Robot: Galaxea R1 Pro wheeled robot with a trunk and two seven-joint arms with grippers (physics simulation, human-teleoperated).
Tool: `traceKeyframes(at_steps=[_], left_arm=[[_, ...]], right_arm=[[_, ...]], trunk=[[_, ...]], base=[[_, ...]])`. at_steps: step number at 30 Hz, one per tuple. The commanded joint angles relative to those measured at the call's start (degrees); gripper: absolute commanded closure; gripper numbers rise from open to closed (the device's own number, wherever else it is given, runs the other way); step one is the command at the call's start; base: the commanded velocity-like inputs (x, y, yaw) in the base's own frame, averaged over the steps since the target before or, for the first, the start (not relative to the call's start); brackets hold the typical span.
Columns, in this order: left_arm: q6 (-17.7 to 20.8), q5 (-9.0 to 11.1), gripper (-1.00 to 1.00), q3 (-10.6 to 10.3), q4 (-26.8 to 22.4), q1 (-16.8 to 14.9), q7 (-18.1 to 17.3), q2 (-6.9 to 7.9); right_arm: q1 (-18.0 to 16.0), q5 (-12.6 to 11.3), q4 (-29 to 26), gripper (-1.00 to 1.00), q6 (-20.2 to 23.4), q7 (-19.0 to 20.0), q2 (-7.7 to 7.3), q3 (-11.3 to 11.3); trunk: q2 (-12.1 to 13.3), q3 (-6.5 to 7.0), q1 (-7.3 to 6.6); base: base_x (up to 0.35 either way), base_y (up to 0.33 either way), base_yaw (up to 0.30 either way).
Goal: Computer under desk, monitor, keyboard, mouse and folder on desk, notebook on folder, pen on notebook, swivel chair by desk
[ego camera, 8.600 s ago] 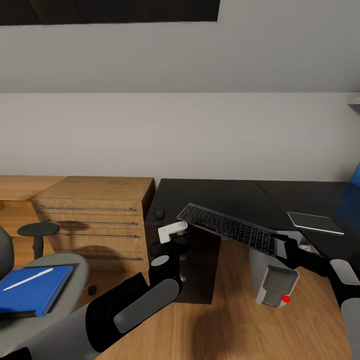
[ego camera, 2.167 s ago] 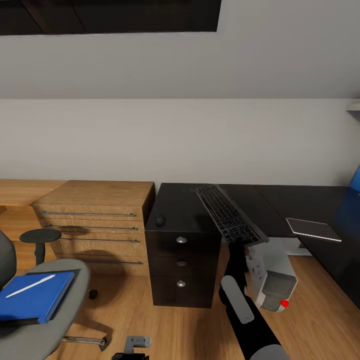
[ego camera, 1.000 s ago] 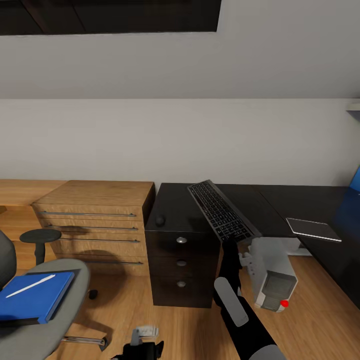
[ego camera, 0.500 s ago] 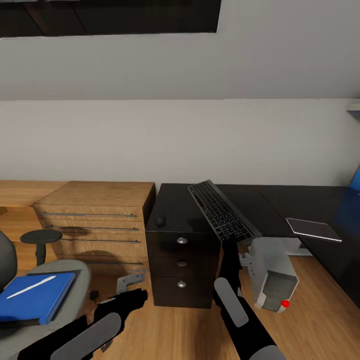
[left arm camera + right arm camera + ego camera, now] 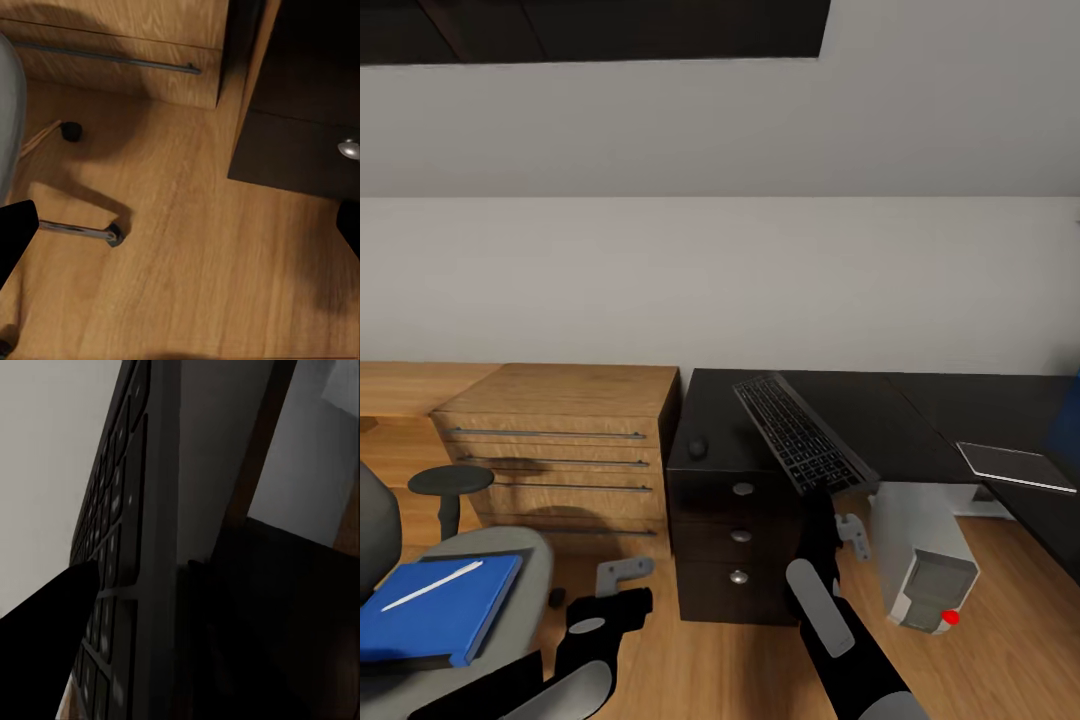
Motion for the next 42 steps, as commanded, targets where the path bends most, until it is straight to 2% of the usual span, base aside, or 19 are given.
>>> traceKeyframes(at_steps=[1, 6, 11, 16, 19, 25, 42], left_arm=[[0.59, -0.01, -1.00, -0.26, -0.07, -0.08, 0.33, 0.01], [0.56, -0.07, -1.00, -0.81, -0.08, -0.08, 0.43, -0.06], [0.56, -0.08, -1.00, -0.95, -0.20, -0.08, 0.44, -0.10], [0.44, -0.08, -1.00, -1.00, -0.24, -0.08, 0.45, -0.67], [0.39, -0.08, -1.00, -2.24, -0.25, -0.08, 0.45, -0.86], [0.38, -0.08, -1.00, -2.56, -0.20, -0.08, 0.45, -1.57], [0.33, 0.35, -1.00, -2.57, 0.27, -0.08, 0.10, -1.65]], right_arm=[[-0.05, 0.36, 0.00, 1.00, -0.22, -0.79, 0.00, 0.14], [-0.05, 0.25, 0.11, 1.00, -0.52, -7.52, 0.00, 0.45], [-0.05, 0.22, 0.13, 1.00, -0.58, -11.18, 0.00, 0.51], [-0.05, 0.21, 0.13, 1.00, -0.56, -11.78, 0.00, 0.53], [-0.05, 0.27, 0.06, 1.00, -0.63, -11.76, 0.00, 0.53], [-0.05, 0.29, -0.03, 1.00, -0.23, -11.64, 0.00, 0.55], [-0.05, 0.21, -0.31, 1.00, -0.07, -11.27, 0.00, 0.52]], trunk=[[-0.03, -0.06, 0.00], [-0.03, -0.06, 0.00], [-0.03, -0.06, 0.00], [-0.03, -0.06, 0.00], [-0.03, -0.06, 0.00], [-0.03, -0.06, 0.00], [-0.03, -0.06, 0.00]], base=[[0.007, 0.008, 0.000], [0.003, 0.003, 0.000], [0.000, 0.000, 0.000], [0.000, 0.000, 0.000], [0.000, 0.000, 0.000], [0.000, 0.000, 0.000], [0.065, 0.018, 0.000]])
